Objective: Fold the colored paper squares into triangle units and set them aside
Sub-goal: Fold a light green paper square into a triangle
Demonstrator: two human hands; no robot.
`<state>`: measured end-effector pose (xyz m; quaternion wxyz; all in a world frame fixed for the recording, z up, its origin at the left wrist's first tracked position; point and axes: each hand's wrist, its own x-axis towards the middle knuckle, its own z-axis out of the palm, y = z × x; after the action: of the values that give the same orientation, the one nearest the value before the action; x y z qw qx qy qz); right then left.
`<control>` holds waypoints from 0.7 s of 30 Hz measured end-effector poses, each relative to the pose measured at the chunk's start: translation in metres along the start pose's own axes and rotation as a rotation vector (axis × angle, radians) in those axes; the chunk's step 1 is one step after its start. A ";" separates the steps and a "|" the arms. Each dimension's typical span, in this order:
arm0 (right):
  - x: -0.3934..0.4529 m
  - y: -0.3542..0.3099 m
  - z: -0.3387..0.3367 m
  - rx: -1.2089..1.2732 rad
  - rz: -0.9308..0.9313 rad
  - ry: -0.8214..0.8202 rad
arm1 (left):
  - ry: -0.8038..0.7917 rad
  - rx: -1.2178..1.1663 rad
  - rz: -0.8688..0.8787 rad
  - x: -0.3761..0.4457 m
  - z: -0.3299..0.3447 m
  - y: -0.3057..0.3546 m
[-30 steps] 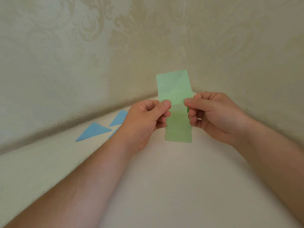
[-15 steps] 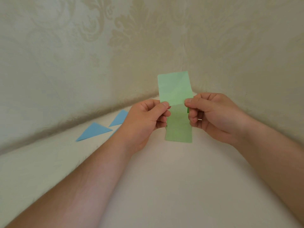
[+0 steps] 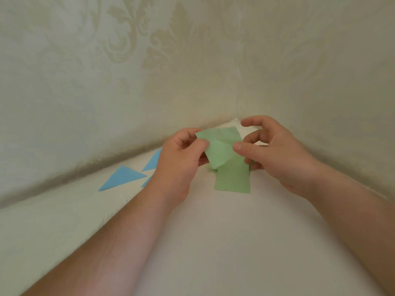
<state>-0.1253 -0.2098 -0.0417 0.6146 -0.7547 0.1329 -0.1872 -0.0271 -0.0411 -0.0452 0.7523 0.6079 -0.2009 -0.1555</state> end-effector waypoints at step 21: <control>-0.003 0.000 0.002 0.047 -0.107 -0.135 | -0.188 0.316 0.025 -0.008 -0.002 -0.003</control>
<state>-0.1273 -0.2069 -0.0426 0.6289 -0.7569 0.0460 -0.1715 -0.0330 -0.0368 -0.0497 0.6274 0.6987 -0.2998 -0.1686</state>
